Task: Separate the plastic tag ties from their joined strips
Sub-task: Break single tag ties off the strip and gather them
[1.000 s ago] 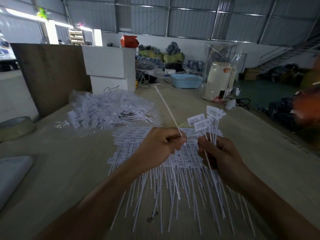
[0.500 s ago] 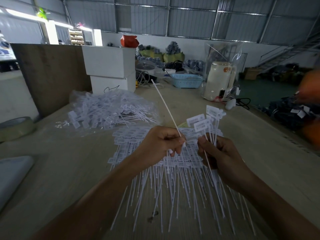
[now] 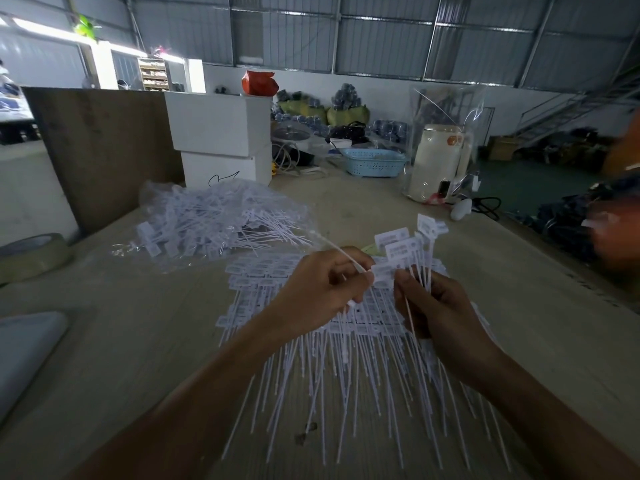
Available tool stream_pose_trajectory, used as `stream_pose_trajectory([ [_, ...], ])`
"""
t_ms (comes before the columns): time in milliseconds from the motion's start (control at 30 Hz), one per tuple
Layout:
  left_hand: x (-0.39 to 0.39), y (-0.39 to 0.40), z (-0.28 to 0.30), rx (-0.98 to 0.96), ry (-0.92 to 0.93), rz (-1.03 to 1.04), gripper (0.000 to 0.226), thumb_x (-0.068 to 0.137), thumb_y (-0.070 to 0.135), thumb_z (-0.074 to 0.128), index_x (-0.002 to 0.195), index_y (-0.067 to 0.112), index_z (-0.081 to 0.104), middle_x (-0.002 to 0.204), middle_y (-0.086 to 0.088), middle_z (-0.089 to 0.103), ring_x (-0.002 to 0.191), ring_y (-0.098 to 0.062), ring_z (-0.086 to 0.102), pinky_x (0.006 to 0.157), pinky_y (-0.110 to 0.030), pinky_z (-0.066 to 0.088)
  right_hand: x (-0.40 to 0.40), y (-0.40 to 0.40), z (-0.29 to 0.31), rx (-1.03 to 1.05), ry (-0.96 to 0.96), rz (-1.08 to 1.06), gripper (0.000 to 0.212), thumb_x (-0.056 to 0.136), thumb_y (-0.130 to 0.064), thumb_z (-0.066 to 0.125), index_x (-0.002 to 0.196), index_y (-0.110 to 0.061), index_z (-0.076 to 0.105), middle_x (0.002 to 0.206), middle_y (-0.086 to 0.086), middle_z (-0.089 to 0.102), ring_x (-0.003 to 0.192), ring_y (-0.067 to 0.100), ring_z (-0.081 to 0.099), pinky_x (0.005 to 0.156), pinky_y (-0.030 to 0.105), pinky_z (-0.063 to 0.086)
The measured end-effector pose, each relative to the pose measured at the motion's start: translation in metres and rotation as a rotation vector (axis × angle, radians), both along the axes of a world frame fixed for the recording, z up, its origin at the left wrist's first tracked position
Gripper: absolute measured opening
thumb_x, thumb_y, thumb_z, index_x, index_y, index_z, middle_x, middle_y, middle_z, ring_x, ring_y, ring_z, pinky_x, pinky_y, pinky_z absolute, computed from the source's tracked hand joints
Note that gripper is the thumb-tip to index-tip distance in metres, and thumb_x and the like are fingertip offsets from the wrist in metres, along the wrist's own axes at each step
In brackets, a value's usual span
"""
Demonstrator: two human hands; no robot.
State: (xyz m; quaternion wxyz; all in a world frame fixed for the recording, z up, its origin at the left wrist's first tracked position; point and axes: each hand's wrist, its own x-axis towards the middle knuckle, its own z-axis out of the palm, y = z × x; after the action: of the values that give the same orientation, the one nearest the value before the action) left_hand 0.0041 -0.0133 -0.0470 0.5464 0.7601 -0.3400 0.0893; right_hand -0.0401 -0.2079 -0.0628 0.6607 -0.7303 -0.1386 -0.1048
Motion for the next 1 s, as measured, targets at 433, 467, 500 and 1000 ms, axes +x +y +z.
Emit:
stream_pose_trajectory([
  [433,-0.004,-0.001,0.004,-0.175,0.029,-0.057,0.022,0.094,0.014,0.056,0.082,-0.002,0.065,0.067,-0.017,0.058,0.057,-0.037,0.057,0.055,-0.045,0.054,-0.001,-0.002,0.001,-0.073,0.11,0.147,0.046,0.096,-0.051,0.057,0.065,-0.019,0.043,0.057,0.002,0.029,0.044,0.011,0.025,0.045,0.02,0.029],
  [467,-0.004,-0.001,0.005,-0.19,0.045,-0.052,0.024,0.093,0.016,0.056,0.083,-0.004,0.065,0.067,-0.017,0.058,0.057,-0.038,0.056,0.055,-0.046,0.053,-0.001,-0.002,0.0,-0.086,0.113,0.147,0.047,0.096,-0.053,0.055,0.064,-0.022,0.044,0.056,-0.001,0.031,0.044,0.011,0.026,0.045,0.021,0.03],
  [500,-0.004,-0.001,0.005,-0.196,0.057,-0.05,0.025,0.092,0.018,0.056,0.084,-0.004,0.065,0.066,-0.016,0.057,0.057,-0.038,0.055,0.055,-0.046,0.052,0.0,-0.002,0.0,-0.104,0.109,0.148,0.046,0.096,-0.054,0.052,0.063,-0.024,0.044,0.056,-0.003,0.032,0.045,0.011,0.027,0.045,0.022,0.03],
  [1000,0.004,0.016,0.004,0.31,-0.448,0.308,0.027,0.101,0.021,0.051,0.119,0.025,0.07,0.076,0.017,0.049,0.064,-0.004,0.049,0.056,-0.026,0.042,0.001,0.002,0.0,0.045,0.191,0.21,0.045,0.098,-0.046,0.042,0.061,-0.02,0.043,0.059,0.001,0.037,0.045,0.013,0.033,0.045,0.026,0.034],
])
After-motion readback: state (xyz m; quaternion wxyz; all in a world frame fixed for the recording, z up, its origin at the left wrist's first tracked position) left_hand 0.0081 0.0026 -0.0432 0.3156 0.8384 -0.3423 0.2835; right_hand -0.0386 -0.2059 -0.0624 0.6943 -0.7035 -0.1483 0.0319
